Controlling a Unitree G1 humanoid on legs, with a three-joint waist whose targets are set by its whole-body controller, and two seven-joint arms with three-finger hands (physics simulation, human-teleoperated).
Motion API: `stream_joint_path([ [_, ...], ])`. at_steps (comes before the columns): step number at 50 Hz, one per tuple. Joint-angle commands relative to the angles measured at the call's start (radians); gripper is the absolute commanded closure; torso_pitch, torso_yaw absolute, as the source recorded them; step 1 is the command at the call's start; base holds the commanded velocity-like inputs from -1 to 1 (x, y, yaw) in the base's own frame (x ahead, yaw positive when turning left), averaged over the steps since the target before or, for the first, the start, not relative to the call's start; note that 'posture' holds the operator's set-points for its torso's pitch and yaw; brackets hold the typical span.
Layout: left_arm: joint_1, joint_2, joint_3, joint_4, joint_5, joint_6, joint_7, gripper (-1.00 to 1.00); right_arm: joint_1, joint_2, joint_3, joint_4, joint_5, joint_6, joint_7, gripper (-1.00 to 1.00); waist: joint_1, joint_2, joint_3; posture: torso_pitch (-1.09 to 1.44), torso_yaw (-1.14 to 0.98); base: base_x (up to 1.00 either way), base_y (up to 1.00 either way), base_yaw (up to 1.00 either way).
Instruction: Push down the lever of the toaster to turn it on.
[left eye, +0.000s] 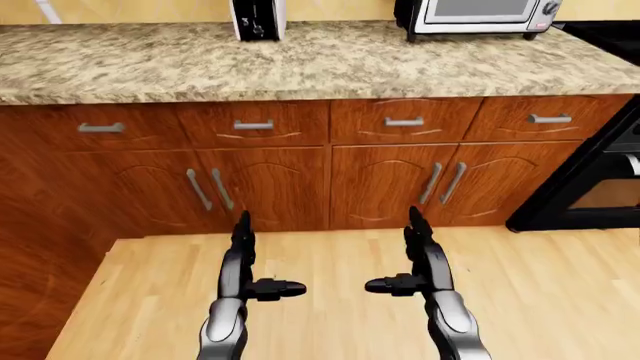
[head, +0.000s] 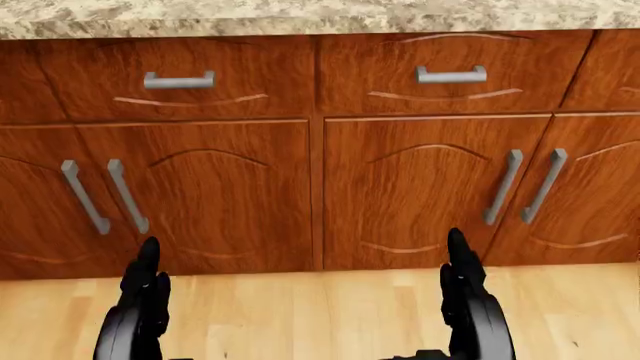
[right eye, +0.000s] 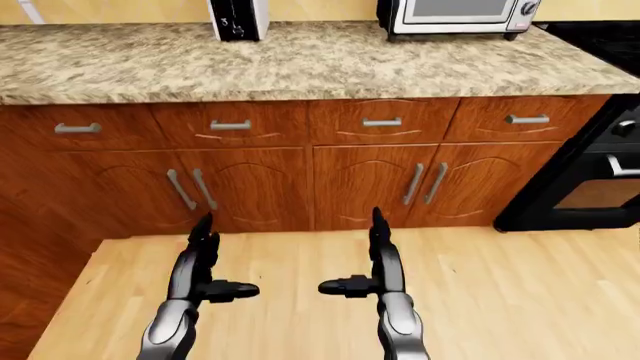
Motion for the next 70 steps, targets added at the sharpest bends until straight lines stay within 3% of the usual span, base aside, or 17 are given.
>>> stream_joint_path([
  [1, 0.016, -0.008, -0.004, -0.162, -0.015, -0.034, 0.006, -1.0, 0.063, 0.004, 0.009, -0.23, -0.024, -0.073, -0.025, -1.0, -0.002, -0.008, -0.001, 0.0, 0.0, 0.0, 0.0, 0.0],
  [3, 0.03, -0.008, -0.008, -0.184, -0.013, -0.032, 0.008, -1.0, 0.08, 0.002, 0.026, -0.256, -0.058, -0.062, -0.023, -1.0, 0.004, -0.001, -0.062, 0.0, 0.0, 0.0, 0.0, 0.0],
  [5, 0.041, -0.006, -0.004, -0.21, -0.015, -0.025, 0.009, -1.0, 0.086, 0.009, 0.039, -0.274, -0.073, -0.057, -0.025, -1.0, 0.004, -0.008, -0.02, 0.0, 0.0, 0.0, 0.0, 0.0],
  [7, 0.05, -0.007, -0.006, -0.228, -0.012, -0.026, 0.01, -1.0, 0.085, 0.011, 0.035, -0.278, -0.072, -0.055, -0.029, -1.0, 0.003, -0.007, -0.068, 0.0, 0.0, 0.0, 0.0, 0.0],
  [22, 0.086, -0.011, -0.01, -0.287, 0.011, -0.049, 0.009, -1.0, 0.097, 0.009, 0.021, -0.292, -0.122, -0.042, -0.074, -1.0, 0.007, 0.002, -0.098, 0.0, 0.0, 0.0, 0.01, 0.0],
  [24, 0.095, -0.011, -0.013, -0.302, 0.013, -0.047, 0.008, -1.0, 0.1, 0.009, 0.018, -0.294, -0.128, -0.04, -0.081, -1.0, 0.002, -0.022, -0.071, 0.0, 0.0, 0.0, 0.59, 0.0],
  [25, 0.095, -0.011, -0.013, -0.301, 0.014, -0.047, 0.008, -1.0, 0.1, 0.009, 0.018, -0.29, -0.134, -0.041, -0.084, -1.0, 0.003, -0.057, -0.058, 0.0, 0.0, 0.0, 1.0, 0.0],
  [28, 0.097, -0.011, -0.014, -0.303, 0.016, -0.049, 0.008, -1.0, 0.11, 0.013, 0.018, -0.309, -0.126, -0.045, -0.082, -1.0, -0.003, -0.071, -0.058, 0.0, 0.0, 0.0, 1.0, 0.0],
  [30, 0.097, -0.011, -0.013, -0.303, 0.016, -0.05, 0.008, -1.0, 0.11, 0.014, 0.018, -0.317, -0.11, -0.045, -0.074, -1.0, -0.01, -0.063, -0.042, 0.0, 0.0, 0.0, 0.3, 0.0],
  [34, 0.098, -0.011, -0.015, -0.303, 0.018, -0.052, 0.008, -1.0, 0.108, 0.013, 0.019, -0.315, -0.106, -0.047, -0.073, -1.0, -0.018, 0.103, -0.056, 0.0, 0.0, 0.0, 0.0, 0.0],
  [35, 0.102, -0.011, -0.015, -0.31, 0.017, -0.051, 0.007, -1.0, 0.111, 0.013, 0.019, -0.319, -0.106, -0.047, -0.074, -1.0, -0.008, 0.037, -0.03, 0.0, 0.0, 0.0, 0.0, 0.0],
  [43, 0.123, -0.012, -0.021, -0.337, 0.024, -0.058, 0.003, -1.0, 0.109, 0.011, 0.016, -0.312, -0.107, -0.056, -0.073, -1.0, 0.014, -0.056, -0.047, 0.0, 0.0, 0.0, 0.0, 0.0],
  [44, 0.127, -0.012, -0.021, -0.344, 0.027, -0.06, 0.004, -1.0, 0.109, 0.011, 0.016, -0.31, -0.109, -0.056, -0.073, -1.0, 0.018, -0.034, -0.053, 0.0, 0.0, 0.0, 0.0, 0.0],
  [50, 0.138, -0.013, -0.029, -0.354, 0.035, -0.072, 0.0, -1.0, 0.116, 0.011, 0.014, -0.32, -0.104, -0.056, -0.07, -1.0, 0.011, -0.016, -0.072, 0.0, 0.0, 0.0, 0.0, 0.0],
  [63, 0.134, -0.014, -0.038, -0.332, 0.043, -0.085, 0.0, -1.0, 0.105, 0.012, 0.02, -0.31, -0.131, -0.043, -0.085, -1.0, 0.007, -0.002, -0.105, 0.0, 0.0, 0.0, 0.01, 0.0],
  [66, 0.13, -0.014, -0.041, -0.323, 0.046, -0.089, 0.002, -1.0, 0.104, 0.011, 0.024, -0.311, -0.146, -0.032, -0.092, -1.0, 0.001, -0.073, -0.059, 0.0, 0.0, 0.0, 0.89, 0.0],
  [70, 0.123, -0.011, -0.034, -0.32, 0.041, -0.085, 0.0, -1.0, 0.102, 0.013, 0.025, -0.308, -0.142, -0.039, -0.091, -1.0, -0.008, -0.073, -0.047, 0.0, 0.0, 0.0, 0.89, 0.0],
])
